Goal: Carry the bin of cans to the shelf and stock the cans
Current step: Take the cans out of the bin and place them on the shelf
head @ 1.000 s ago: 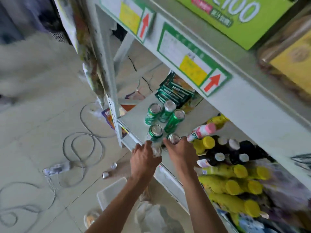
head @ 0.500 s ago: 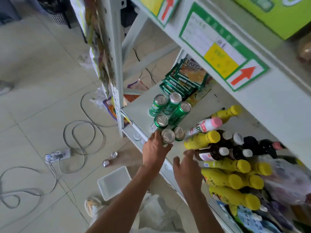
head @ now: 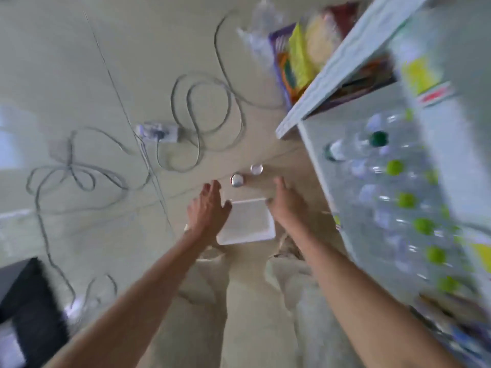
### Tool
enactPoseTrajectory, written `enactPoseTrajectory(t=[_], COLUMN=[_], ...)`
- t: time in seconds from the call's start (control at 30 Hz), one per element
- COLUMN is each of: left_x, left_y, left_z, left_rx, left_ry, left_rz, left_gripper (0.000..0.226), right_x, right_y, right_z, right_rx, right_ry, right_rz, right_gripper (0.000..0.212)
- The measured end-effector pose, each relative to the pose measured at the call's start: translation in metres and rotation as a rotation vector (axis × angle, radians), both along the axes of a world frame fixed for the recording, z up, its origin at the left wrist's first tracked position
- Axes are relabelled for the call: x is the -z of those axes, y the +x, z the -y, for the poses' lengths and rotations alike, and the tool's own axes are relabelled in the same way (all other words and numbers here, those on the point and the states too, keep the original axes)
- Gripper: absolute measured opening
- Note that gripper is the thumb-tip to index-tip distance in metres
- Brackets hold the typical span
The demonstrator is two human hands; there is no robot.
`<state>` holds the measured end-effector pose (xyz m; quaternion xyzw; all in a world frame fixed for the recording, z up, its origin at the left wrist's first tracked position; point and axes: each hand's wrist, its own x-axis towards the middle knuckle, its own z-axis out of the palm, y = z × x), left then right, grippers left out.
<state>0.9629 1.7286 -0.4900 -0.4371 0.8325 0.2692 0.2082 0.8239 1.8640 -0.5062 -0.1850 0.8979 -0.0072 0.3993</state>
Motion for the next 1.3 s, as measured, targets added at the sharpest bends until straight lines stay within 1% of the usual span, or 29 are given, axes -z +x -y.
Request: enactPoseTrajectory(t=[0.07, 0.13, 0.2, 0.23, 0.3, 0.33, 0.4, 0.47, 0.53, 0.6, 0.7, 0.77, 0.83, 0.93, 1.0, 1.1, 1.2, 1.3], left_x=[0.1, 0.189, 0.263, 0.291, 0.325, 0.331, 0.318, 0.278, 0.214, 0.126, -0.03, -0.134, -0.227, -0.331, -0.381, -0.427, -0.449, -0.454], left_y=[-0.006, -0.013, -0.025, -0.028, -0.034, -0.037, -0.039, -0.037, -0.031, -0.024, -0.023, -0.026, -0.03, -0.045, -0.064, -0.101, -0.143, -0.179], left_z=[0.01, 0.017, 0.018, 0.016, 0.013, 0.013, 0.013, 0.012, 0.008, 0.004, -0.003, -0.012, -0.021, -0.032, -0.04, -0.052, -0.06, -0.069], left_rx=[0.01, 0.025, 0.082, 0.117, 0.161, 0.171, 0.164, 0.114, 0.05, -0.02, -0.124, -0.096, -0.018, 0.101, 0.147, 0.195, 0.231, 0.234], left_ry=[0.014, 0.03, 0.109, 0.143, 0.123, 0.087, 0.043, 0.017, 0.0, 0.02, 0.118, 0.161, 0.189, 0.168, 0.116, 0.027, -0.01, -0.011], left_rz=[0.0, -0.019, -0.024, -0.034, -0.066, -0.071, -0.072, -0.075, -0.131, -0.193, -0.309, -0.388, -0.468, -0.557, -0.605, -0.664, -0.691, -0.686], left_gripper=[0.062, 0.072, 0.078, 0.077, 0.067, 0.062, 0.06, 0.056, 0.051, 0.053, 0.053, 0.05, 0.052, 0.057, 0.06, 0.059, 0.059, 0.059], right_x=[0.099, 0.186, 0.259, 0.287, 0.323, 0.332, 0.322, 0.277, 0.2, 0.099, -0.08, -0.199, -0.303, -0.419, -0.471, -0.521, -0.548, -0.559], right_y=[-0.017, -0.029, -0.04, -0.042, -0.039, -0.035, -0.026, -0.021, -0.023, -0.023, -0.017, -0.011, -0.006, -0.01, -0.025, -0.059, -0.11, -0.167], right_z=[0.025, 0.047, 0.057, 0.059, 0.061, 0.062, 0.06, 0.057, 0.05, 0.044, 0.031, 0.02, 0.006, -0.021, -0.039, -0.059, -0.068, -0.067], right_rx=[-0.06, -0.137, -0.194, -0.217, -0.243, -0.249, -0.228, -0.17, -0.085, 0.003, 0.096, 0.159, 0.213, 0.28, 0.277, 0.229, 0.12, -0.016], right_ry=[-0.015, 0.002, 0.044, 0.051, 0.035, 0.014, -0.034, -0.059, -0.069, -0.123, -0.167, -0.162, -0.129, -0.167, -0.217, -0.252, -0.266, -0.251], right_rz=[-0.04, -0.063, -0.066, -0.037, -0.024, -0.073, -0.157, -0.203, -0.259, -0.335, -0.446, -0.537, -0.621, -0.75, -0.829, -0.919, -0.978, -0.903], right_gripper=[0.062, 0.063, 0.065, 0.067, 0.062, 0.056, 0.053, 0.063, 0.073, 0.074, 0.061, 0.058, 0.061, 0.06, 0.057, 0.055, 0.052, 0.057])
